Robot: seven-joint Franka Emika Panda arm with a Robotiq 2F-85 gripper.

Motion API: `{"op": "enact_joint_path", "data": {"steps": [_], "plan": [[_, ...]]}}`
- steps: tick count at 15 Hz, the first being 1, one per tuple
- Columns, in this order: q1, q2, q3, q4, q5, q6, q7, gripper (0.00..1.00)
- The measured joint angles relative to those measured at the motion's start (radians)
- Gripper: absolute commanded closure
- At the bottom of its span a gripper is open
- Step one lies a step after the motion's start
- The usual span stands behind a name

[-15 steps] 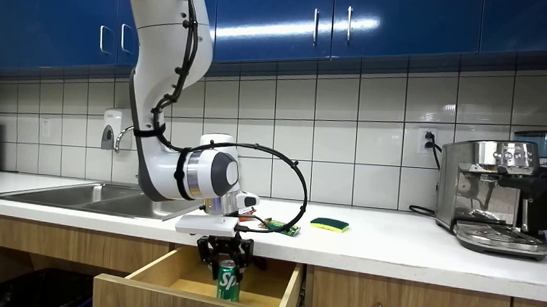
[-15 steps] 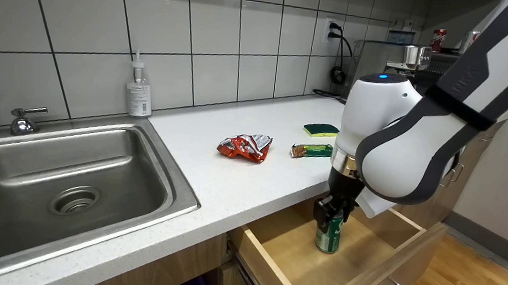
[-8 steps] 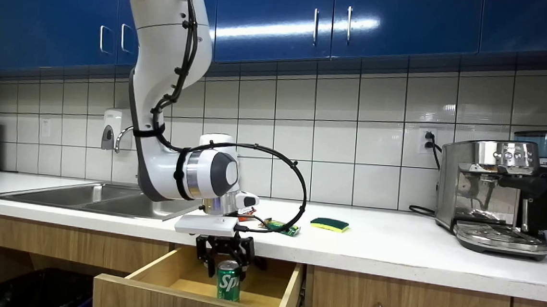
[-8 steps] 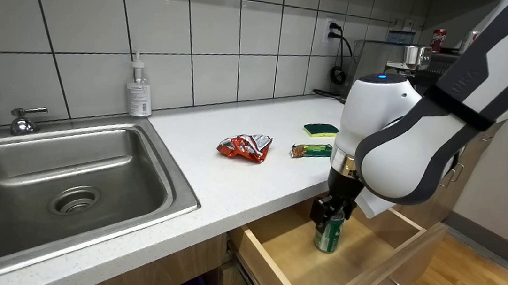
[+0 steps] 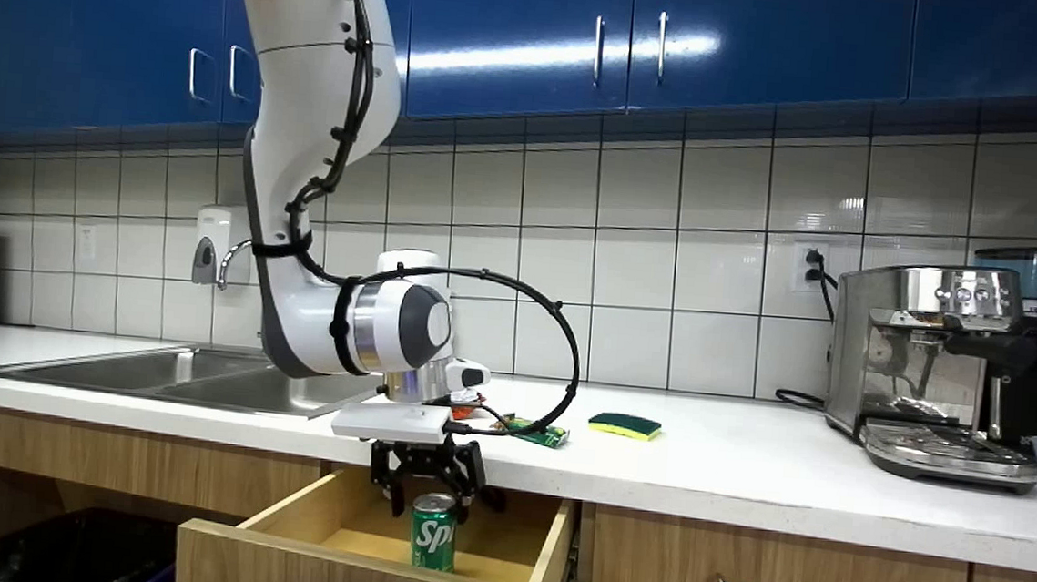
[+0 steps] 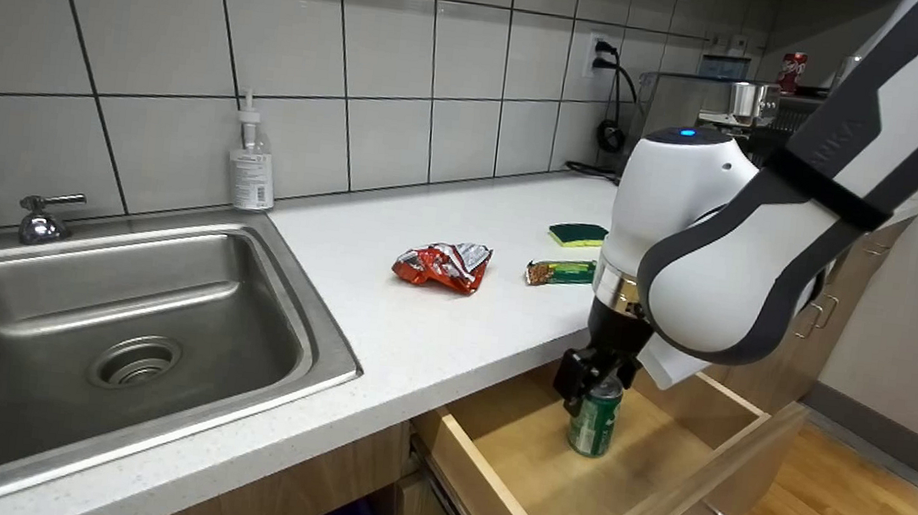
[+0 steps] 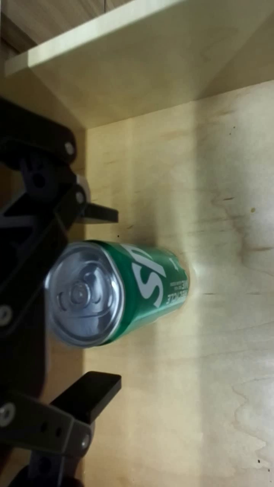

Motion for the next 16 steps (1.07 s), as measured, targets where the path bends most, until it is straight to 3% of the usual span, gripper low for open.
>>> {"op": "enact_joint_path", "data": {"steps": [16], "plan": [[0.000,-0.151,0.010,-0.110,0.011,-0.155,-0.015,0.00]]}}
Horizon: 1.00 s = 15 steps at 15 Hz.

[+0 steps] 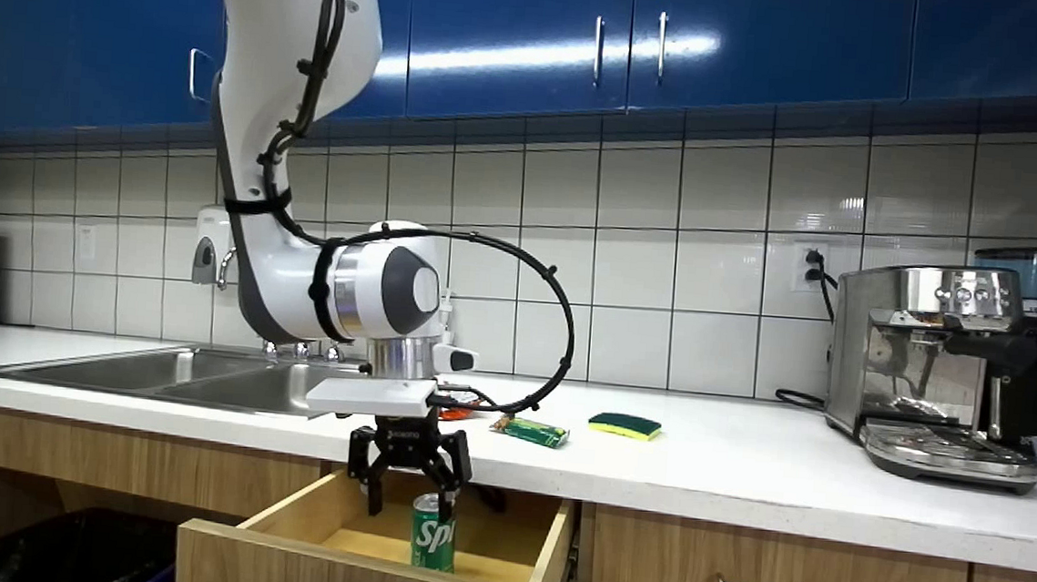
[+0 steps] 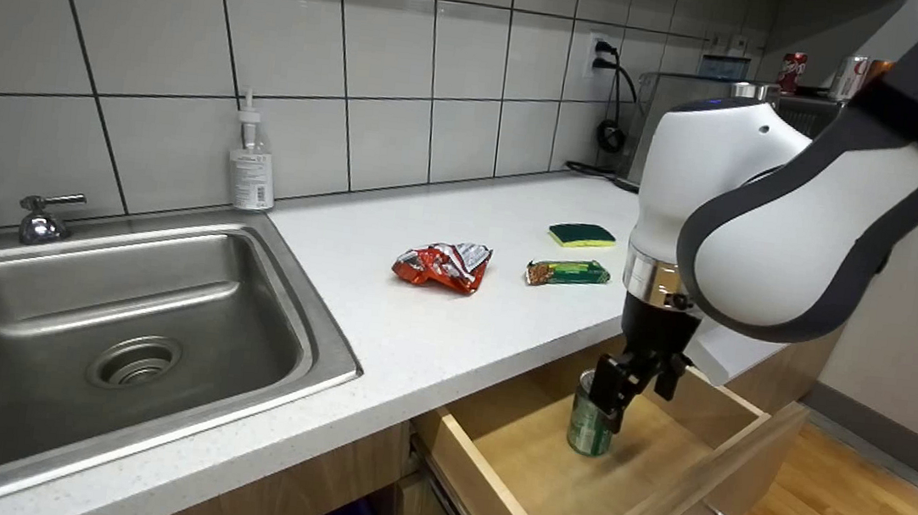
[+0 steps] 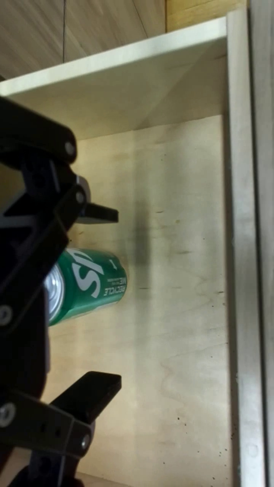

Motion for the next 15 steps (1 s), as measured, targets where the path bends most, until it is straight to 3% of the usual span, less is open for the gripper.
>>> {"op": "enact_joint_path", "data": {"steps": [15], "plan": [[0.000,-0.196,0.001,-0.181,0.012,-0.124,0.008,0.00]]}}
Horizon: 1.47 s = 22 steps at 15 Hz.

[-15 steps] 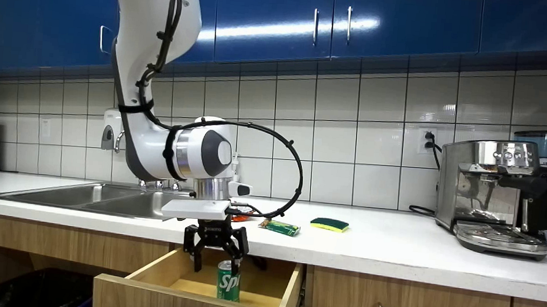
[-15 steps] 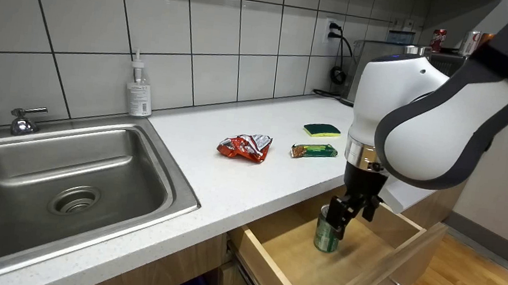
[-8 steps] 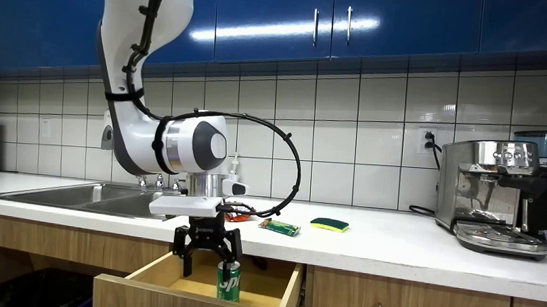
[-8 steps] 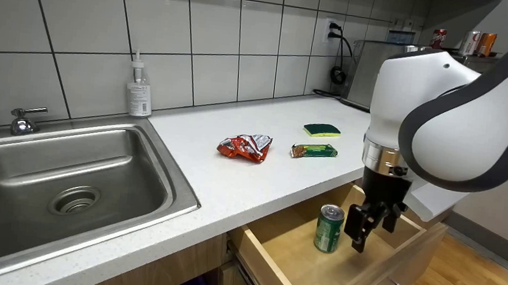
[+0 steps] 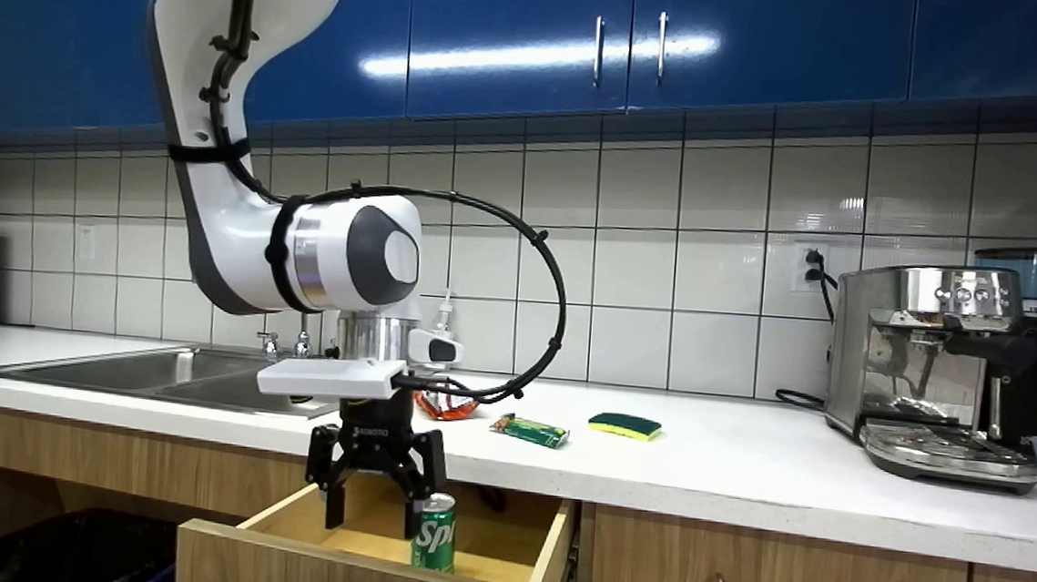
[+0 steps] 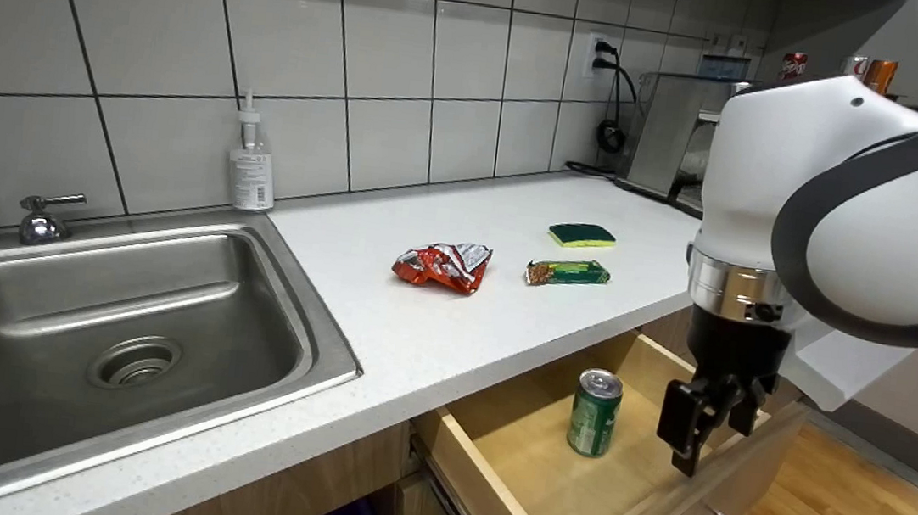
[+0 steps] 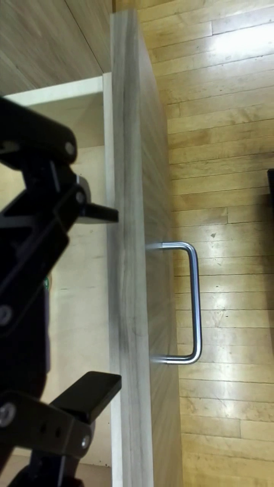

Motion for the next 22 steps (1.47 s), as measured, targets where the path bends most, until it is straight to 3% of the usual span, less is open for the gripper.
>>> {"op": "enact_joint_path", "data": {"steps": [22], "plan": [[0.000,-0.048,0.023,-0.043,-0.001,-0.027,0.000,0.00]]}}
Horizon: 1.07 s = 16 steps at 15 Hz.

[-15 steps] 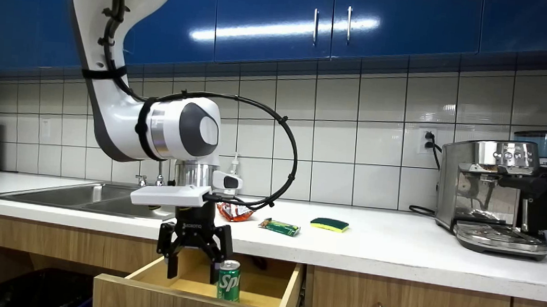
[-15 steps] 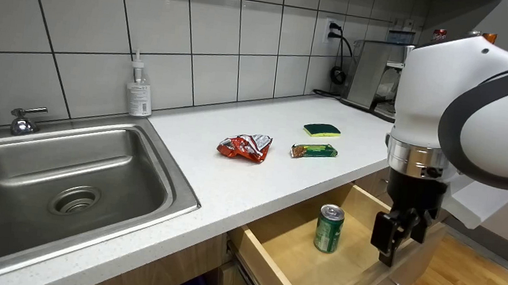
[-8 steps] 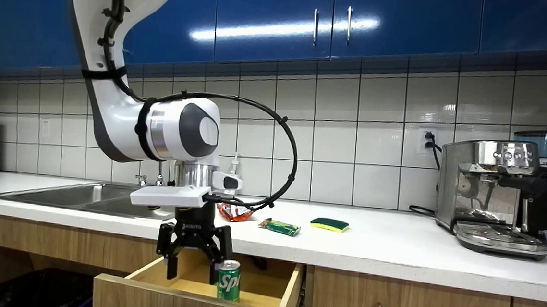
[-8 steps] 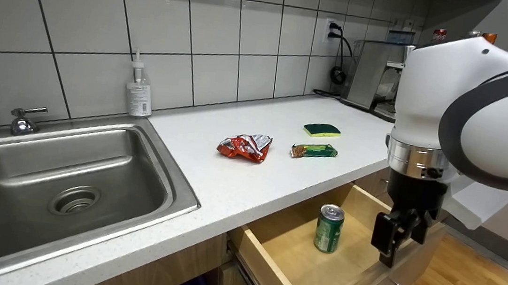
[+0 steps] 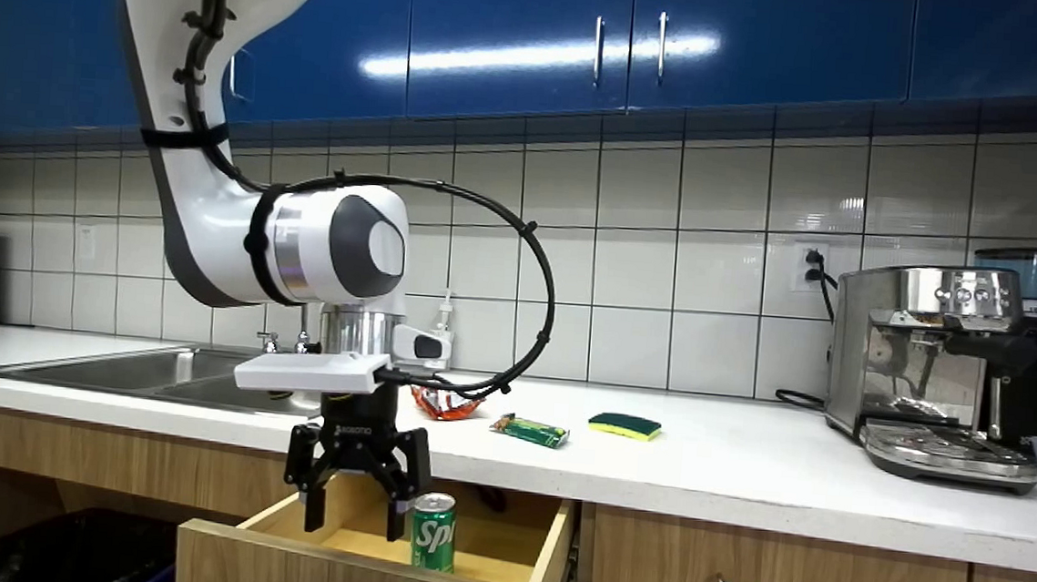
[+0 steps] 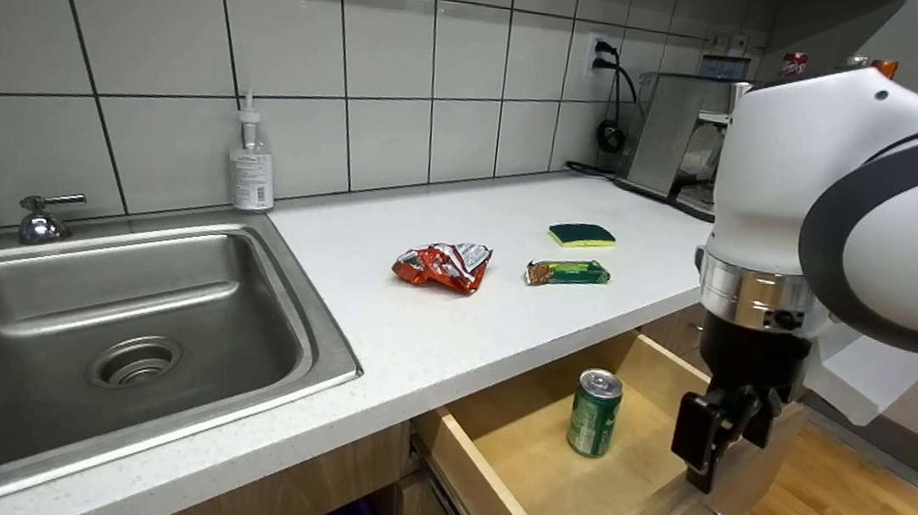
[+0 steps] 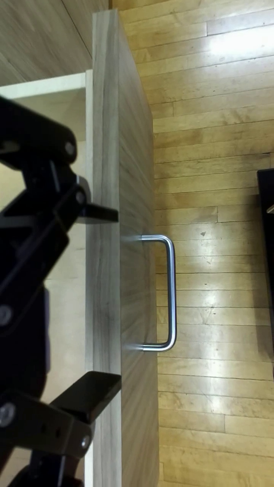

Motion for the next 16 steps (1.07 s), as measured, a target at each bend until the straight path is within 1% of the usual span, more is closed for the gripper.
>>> {"op": "enact_joint_path", "data": {"steps": [10,16], "plan": [[0.000,-0.057,0.004,-0.074,0.001,0.000,0.000,0.00],[-0.002,-0.061,0.004,-0.096,0.001,0.005,0.001,0.00]]}}
